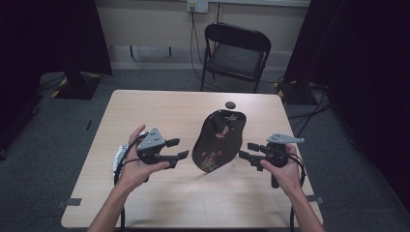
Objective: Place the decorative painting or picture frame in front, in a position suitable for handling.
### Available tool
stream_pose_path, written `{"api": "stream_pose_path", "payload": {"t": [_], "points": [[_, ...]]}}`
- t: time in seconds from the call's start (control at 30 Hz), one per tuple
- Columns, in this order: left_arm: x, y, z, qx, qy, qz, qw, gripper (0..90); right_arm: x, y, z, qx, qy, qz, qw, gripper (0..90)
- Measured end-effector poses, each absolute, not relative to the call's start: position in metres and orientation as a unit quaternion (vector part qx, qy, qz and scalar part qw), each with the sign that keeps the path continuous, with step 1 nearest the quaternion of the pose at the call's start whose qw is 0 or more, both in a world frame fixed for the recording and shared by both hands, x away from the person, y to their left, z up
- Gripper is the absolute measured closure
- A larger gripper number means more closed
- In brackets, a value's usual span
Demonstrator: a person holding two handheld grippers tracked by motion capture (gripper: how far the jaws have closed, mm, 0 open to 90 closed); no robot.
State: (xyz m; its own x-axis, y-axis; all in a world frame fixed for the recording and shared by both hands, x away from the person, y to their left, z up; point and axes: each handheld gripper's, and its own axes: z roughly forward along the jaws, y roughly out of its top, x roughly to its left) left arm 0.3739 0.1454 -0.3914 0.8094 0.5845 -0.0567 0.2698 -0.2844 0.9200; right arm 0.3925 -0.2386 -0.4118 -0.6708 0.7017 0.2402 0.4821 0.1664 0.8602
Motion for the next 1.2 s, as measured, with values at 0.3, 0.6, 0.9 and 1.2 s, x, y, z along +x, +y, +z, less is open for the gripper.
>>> {"api": "stream_pose_path", "payload": {"t": [0.3,0.6,0.9,1.2], "points": [[0.382,0.119,-0.405,0.803,0.248,0.126,0.527,48.6,0.39,-0.24,-0.411,0.391,0.756,0.514,0.108,41.7],[0.393,0.101,-0.412,0.807,0.241,0.114,0.527,58.2,0.39,-0.237,-0.414,0.39,0.759,0.511,0.1,41.7],[0.394,0.095,-0.422,0.822,0.221,0.109,0.514,73.7,0.388,-0.239,-0.411,0.385,0.757,0.519,0.099,41.7],[0.394,0.101,-0.424,0.82,0.228,0.094,0.517,77.3,0.388,-0.243,-0.412,0.39,0.753,0.519,0.102,41.7]]}}
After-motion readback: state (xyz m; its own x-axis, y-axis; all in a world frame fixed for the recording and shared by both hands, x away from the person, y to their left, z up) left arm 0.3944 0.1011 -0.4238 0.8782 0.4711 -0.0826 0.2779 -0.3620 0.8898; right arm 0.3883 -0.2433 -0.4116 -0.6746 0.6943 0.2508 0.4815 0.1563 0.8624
